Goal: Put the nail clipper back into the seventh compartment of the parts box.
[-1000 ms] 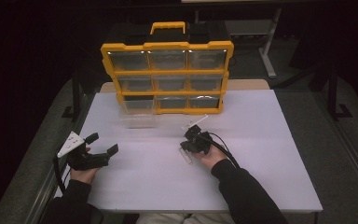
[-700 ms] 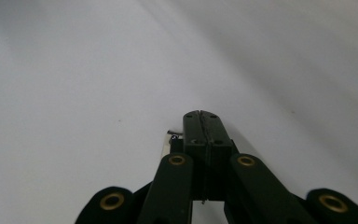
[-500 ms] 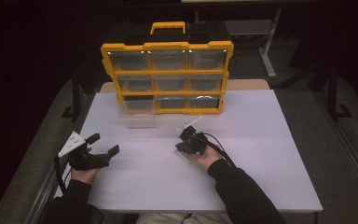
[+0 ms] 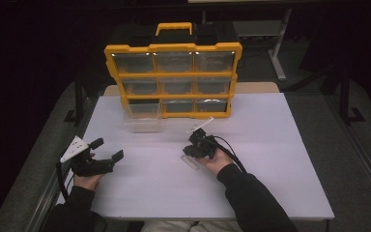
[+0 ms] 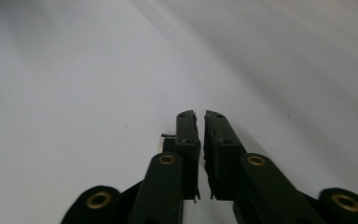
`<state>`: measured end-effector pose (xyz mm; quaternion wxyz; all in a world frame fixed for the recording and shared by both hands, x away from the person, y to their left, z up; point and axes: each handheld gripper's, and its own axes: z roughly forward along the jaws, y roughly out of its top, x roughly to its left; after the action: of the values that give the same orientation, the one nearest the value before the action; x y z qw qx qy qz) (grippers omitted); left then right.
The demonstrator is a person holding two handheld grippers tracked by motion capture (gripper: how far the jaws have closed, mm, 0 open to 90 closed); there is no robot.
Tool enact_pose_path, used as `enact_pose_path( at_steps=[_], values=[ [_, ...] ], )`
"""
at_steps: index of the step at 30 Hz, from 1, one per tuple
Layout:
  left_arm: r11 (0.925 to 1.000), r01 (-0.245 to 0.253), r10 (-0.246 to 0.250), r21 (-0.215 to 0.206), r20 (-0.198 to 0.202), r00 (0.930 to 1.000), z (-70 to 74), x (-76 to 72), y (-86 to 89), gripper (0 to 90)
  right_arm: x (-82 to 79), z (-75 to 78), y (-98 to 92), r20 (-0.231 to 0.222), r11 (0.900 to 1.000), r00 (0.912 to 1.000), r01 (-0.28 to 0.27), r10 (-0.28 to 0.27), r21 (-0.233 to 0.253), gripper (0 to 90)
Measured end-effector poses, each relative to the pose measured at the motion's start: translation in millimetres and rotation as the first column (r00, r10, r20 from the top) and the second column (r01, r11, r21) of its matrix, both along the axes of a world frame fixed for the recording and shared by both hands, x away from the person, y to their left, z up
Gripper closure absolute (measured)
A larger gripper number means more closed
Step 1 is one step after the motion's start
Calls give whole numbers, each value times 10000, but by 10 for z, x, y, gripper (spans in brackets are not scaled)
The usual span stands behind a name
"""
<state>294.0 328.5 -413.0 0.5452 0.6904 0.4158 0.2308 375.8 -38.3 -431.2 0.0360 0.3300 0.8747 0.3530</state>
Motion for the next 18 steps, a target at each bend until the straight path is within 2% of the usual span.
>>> enact_pose_path(
  at_steps=[7, 12, 16, 18],
  values=[
    [10000, 28, -28, 40, 22, 10000, -1, 2, -4, 0, -46, 50, -10, -19, 9998, 9999, -106, 107, 197, 627],
    [10000, -70, 70, 13, 148, 9999, 9, -5, -3, 0, -64, 75, -45, -233, 9984, 9992, -303, 315, 486, 423],
    [10000, -53, 52, 54, 173, 9998, 10, -5, -10, 0, -90, 89, -60, -108, 9983, 9993, -341, 347, 481, 279],
    [10000, -31, 29, 89, 186, 9998, 11, -4, -12, 0, -124, 99, -51, 54, 9990, 9995, -316, 315, 304, 223]
  ],
)
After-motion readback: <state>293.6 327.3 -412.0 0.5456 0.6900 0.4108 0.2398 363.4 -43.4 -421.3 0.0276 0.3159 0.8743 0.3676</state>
